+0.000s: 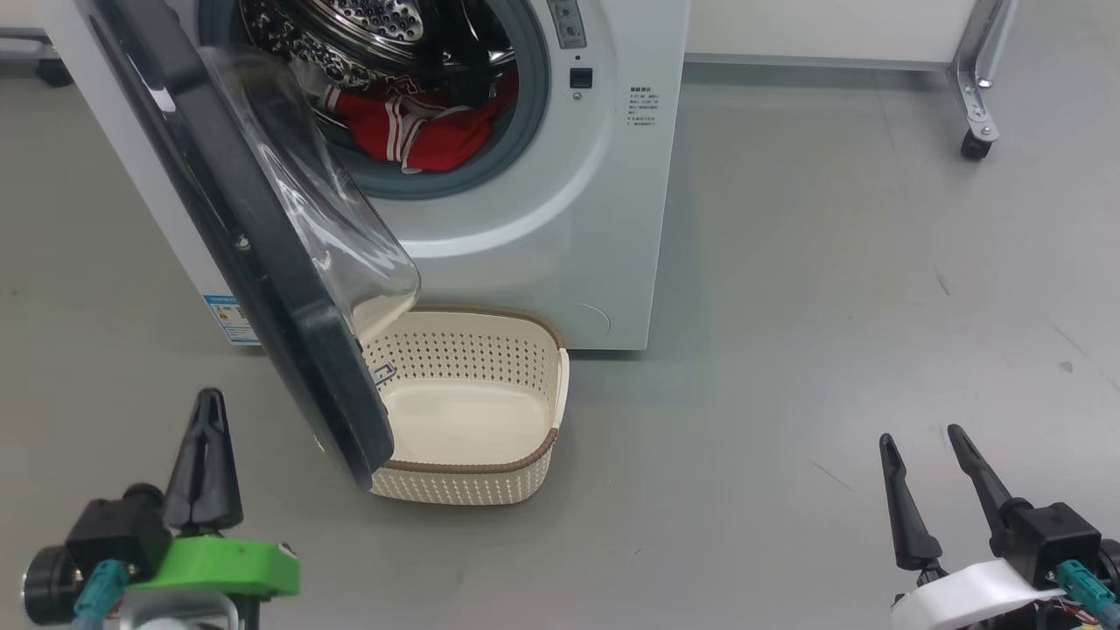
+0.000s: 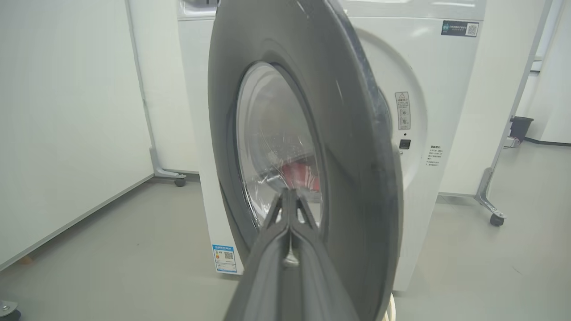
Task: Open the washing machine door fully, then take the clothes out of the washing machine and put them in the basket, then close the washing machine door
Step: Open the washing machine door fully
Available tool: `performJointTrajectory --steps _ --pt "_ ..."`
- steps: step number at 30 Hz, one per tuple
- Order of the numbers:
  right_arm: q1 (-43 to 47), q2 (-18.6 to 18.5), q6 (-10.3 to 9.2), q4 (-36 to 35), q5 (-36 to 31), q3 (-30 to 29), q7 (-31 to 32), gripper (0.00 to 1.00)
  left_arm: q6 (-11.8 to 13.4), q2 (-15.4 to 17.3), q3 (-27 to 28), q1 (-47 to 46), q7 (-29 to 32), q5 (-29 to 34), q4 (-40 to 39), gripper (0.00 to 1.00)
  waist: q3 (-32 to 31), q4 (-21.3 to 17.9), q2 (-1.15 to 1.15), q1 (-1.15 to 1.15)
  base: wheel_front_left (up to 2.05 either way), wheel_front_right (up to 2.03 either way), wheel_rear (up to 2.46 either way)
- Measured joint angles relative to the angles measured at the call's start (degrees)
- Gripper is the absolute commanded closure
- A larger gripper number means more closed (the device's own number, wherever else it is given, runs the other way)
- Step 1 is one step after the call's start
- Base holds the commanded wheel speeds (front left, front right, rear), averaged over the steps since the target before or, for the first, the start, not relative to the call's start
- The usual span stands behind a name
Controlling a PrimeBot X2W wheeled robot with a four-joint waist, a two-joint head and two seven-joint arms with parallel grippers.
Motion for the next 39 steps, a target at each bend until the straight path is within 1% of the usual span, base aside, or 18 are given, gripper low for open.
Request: performJointTrajectory --steps 8,16,18,20,22,30,31,39 --pt "0.0 0.66 0.59 0.03 -0.65 -0.2 0.0 0.0 0.05 -0.08 1.31 -5.02 -0.15 -0.07 -4.65 1.0 0.33 0.08 0.0 0.0 0.0 0.0 0.0" --pt "-0.02 1.02 0.83 0.13 -1.02 -0.69 0.0 0.0 -0.08 -0.16 -0.99 -9.51 -0.18 1.94 -7.92 1.0 0.57 -0.13 0.0 0.0 0.0 0.0 0.0" --pt "-0.02 1.29 0.83 0.24 -1.03 -0.98 0.0 0.0 -0.55 -0.19 -2.13 -10.35 -0.46 3.21 -8.73 1.0 0.61 -0.31 0.0 0.0 0.0 0.0 0.0" --pt "-0.02 1.58 0.86 0.37 -1.07 -1.09 0.0 0.0 -0.55 -0.2 -2.83 -10.72 -0.47 3.41 -8.84 1.0 0.64 -0.42 0.0 0.0 0.0 0.0 0.0" --pt "-0.02 1.75 1.29 0.52 -1.13 -1.08 0.0 0.0 -0.6 -0.2 -3.55 -10.87 -0.47 3.57 -8.88 1.0 0.68 -0.53 0.0 0.0 0.0 0.0 0.0" --pt "-0.02 2.37 1.53 0.68 -1.44 -1.26 0.0 0.0 -1.11 -0.22 -7.7 -11.06 -0.38 3.0 -7.34 1.0 1.18 -0.95 0.0 0.0 0.0 0.0 0.0" --pt "-0.02 2.4 1.8 0.69 -1.45 -1.35 0.0 0.0 -1.12 -0.21 -8.24 -11.06 -0.23 2.58 -7.11 1.0 1.25 -1.0 0.0 0.0 0.0 0.0 0.0" --pt "-0.07 2.71 1.96 0.85 -1.91 -1.49 -0.01 0.0 -1.93 -0.21 -12.33 -11.1 1.25 2.01 -4.89 1.0 1.66 -1.39 0.0 0.0 0.0 0.0 0.0"
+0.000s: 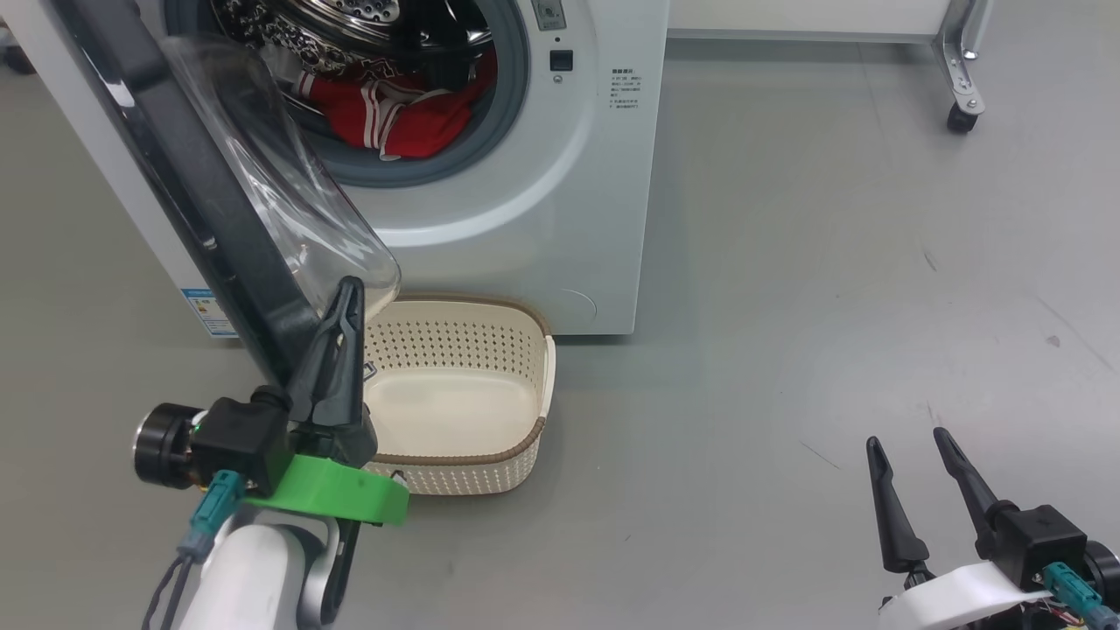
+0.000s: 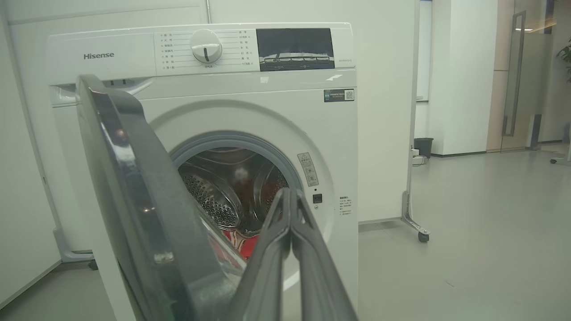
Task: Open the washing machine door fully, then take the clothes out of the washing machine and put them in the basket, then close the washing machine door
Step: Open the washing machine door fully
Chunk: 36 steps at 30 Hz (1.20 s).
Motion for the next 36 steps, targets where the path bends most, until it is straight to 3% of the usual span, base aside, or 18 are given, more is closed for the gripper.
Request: performJointTrajectory --steps 17,36 --pt "-0.44 1.79 1.57 1.35 -0.04 -0.02 0.01 0.0 0.44 0.02 -2.2 1.28 4.0 -5.3 10.35 1.0 0.15 -3.16 0.0 0.0 0.0 0.0 0.0" --pt "-0.49 2.89 2.4 2.02 -0.33 -1.85 0.0 0.0 3.02 0.01 2.2 0.89 4.11 -6.54 17.94 1.0 0.39 -5.73 0.0 0.0 0.0 0.0 0.0"
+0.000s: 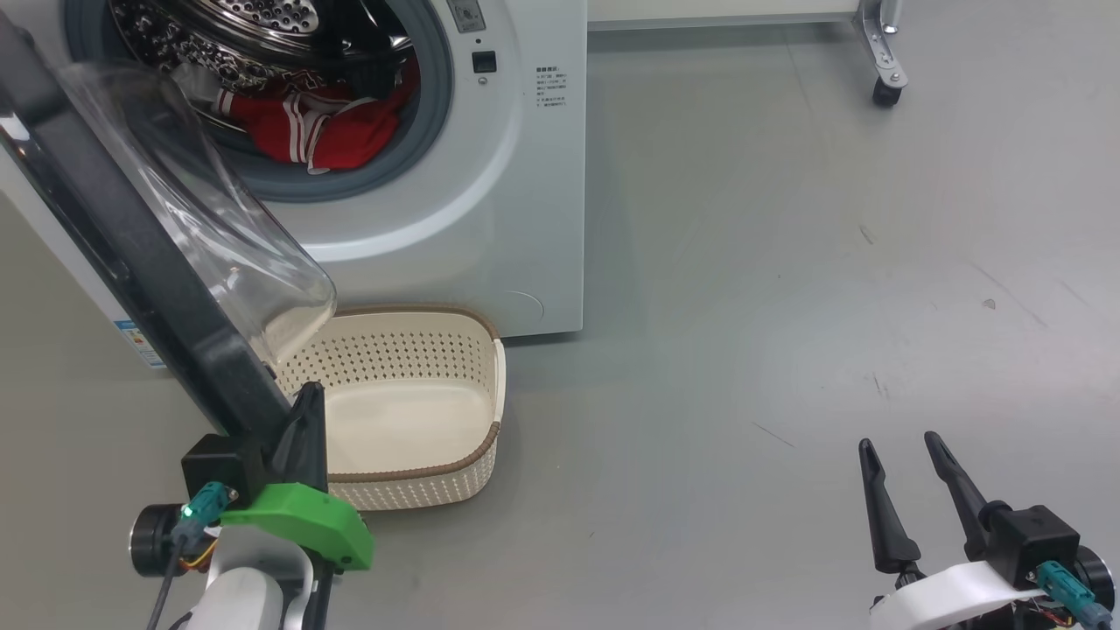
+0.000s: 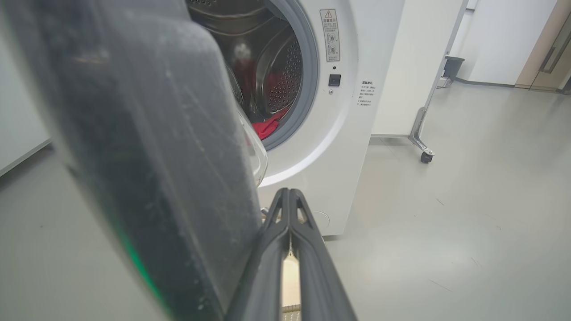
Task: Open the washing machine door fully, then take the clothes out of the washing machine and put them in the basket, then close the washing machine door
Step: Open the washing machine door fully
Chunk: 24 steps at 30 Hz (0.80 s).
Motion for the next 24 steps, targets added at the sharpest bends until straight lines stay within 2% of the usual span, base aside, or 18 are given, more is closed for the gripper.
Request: performJointTrajectory --steps 11,24 --pt "0.05 0.33 0.47 0.37 -0.15 -1.16 0.01 0.0 -0.11 -0.24 -0.26 -1.12 -1.31 -0.49 2.44 1.0 -0.23 0.95 0.0 0.0 0.0 0.0 0.0" --pt "0.3 0.89 1.01 0.49 -0.56 -1.86 0.01 0.0 -0.58 -0.86 -0.83 -1.44 -2.27 -1.36 5.05 1.0 -0.59 5.1 0.0 0.0 0.0 0.0 0.0"
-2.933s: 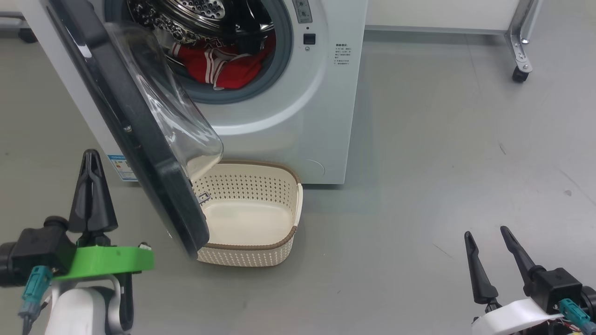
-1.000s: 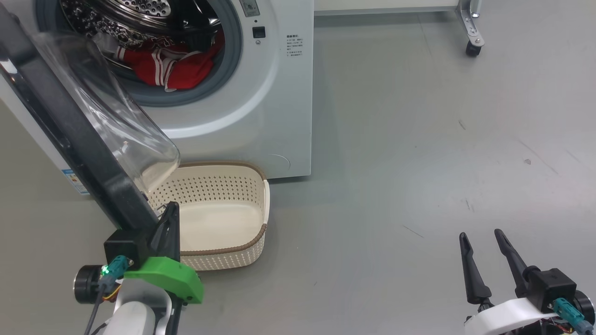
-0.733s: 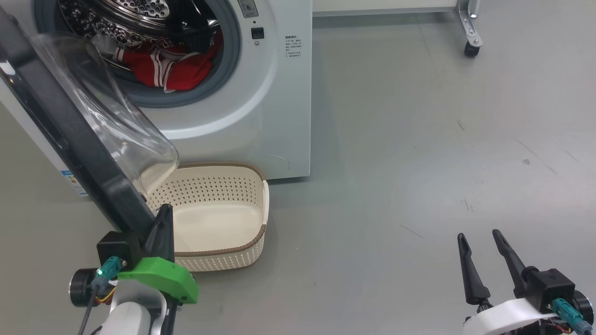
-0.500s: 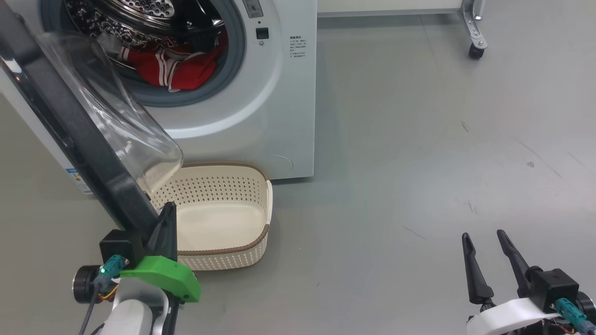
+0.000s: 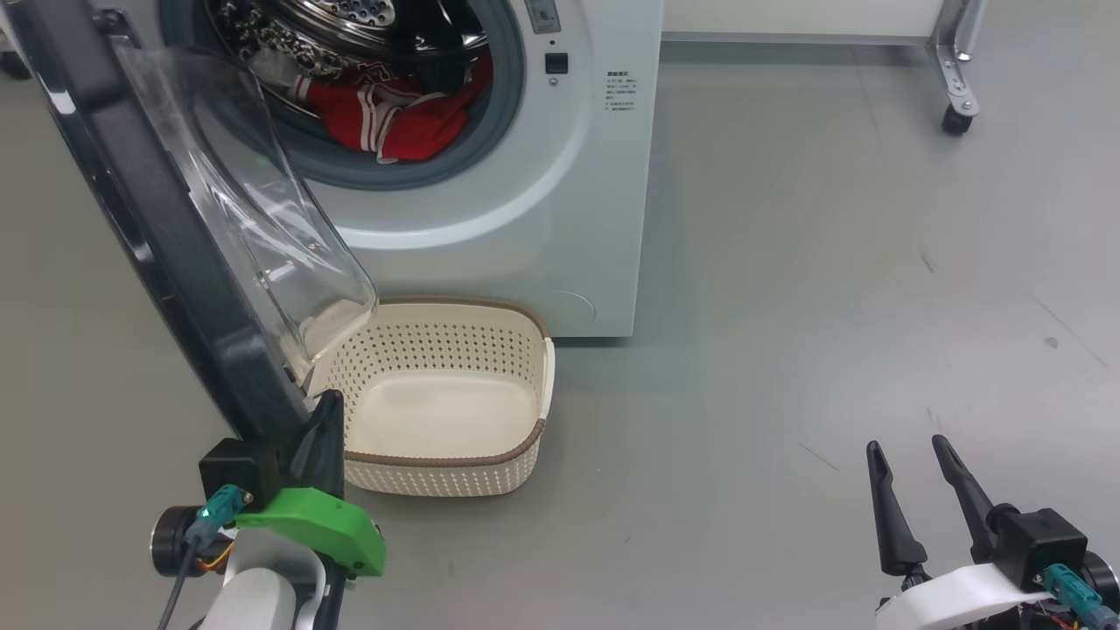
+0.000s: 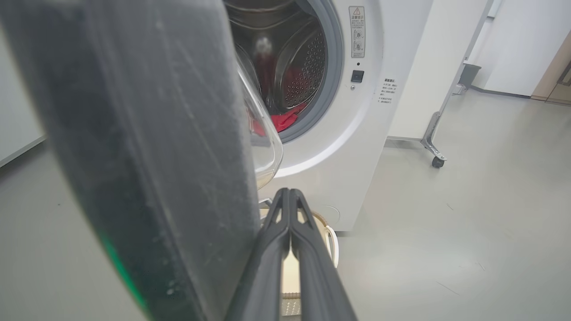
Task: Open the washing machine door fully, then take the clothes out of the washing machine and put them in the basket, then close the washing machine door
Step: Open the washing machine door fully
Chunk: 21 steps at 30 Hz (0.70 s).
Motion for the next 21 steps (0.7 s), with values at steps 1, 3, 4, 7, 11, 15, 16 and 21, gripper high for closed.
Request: performJointTrajectory --steps 1,3,4,7,11,15,16,21 --pt "0.04 0.02 0.01 0.01 -0.08 0.0 0.0 0.0 0.0 -0.01 -0.01 -0.05 -0.04 0.0 0.11 1.0 0.01 0.44 0.0 0.0 0.0 0.0 0.0" --pt "0.2 0.08 0.24 0.15 -0.18 0.04 0.0 0.0 0.0 -0.02 0.02 -0.25 -0.24 -0.05 0.43 1.0 0.03 1.36 0.0 0.0 0.0 0.0 0.0" --pt "0.21 0.15 0.48 0.21 -0.22 0.03 0.0 0.0 0.0 -0.02 0.09 -0.37 -0.24 -0.07 0.55 1.0 0.05 1.83 0.0 0.0 0.0 0.0 0.0" --pt "0.22 0.43 0.48 0.25 -0.33 -0.05 0.0 0.0 0.0 -0.02 0.4 -0.74 -0.52 -0.08 0.94 1.0 0.12 3.33 0.0 0.0 0.0 0.0 0.0" --pt "0.22 0.62 0.51 0.58 -0.65 -0.08 0.0 0.0 0.14 -0.01 1.54 -0.8 -1.07 -0.35 1.33 1.0 0.21 5.78 0.0 0.0 0.0 0.0 0.0" --pt "0.23 0.92 0.54 0.82 -0.66 -0.12 0.0 0.0 0.33 0.29 2.67 -0.87 -1.48 -0.6 1.76 1.0 0.21 7.57 0.0 0.0 0.0 0.0 0.0" --pt "0.23 0.93 0.7 0.91 -0.66 -0.12 0.0 0.0 0.34 0.45 2.88 -0.9 -1.48 -0.71 1.83 1.0 0.21 7.97 0.0 0.0 0.0 0.0 0.0" --pt "0.24 1.04 1.11 1.05 -1.24 0.05 0.0 0.0 0.76 1.05 4.58 -0.91 -1.88 -1.11 1.93 1.0 0.38 9.68 0.0 0.0 0.0 0.0 0.0"
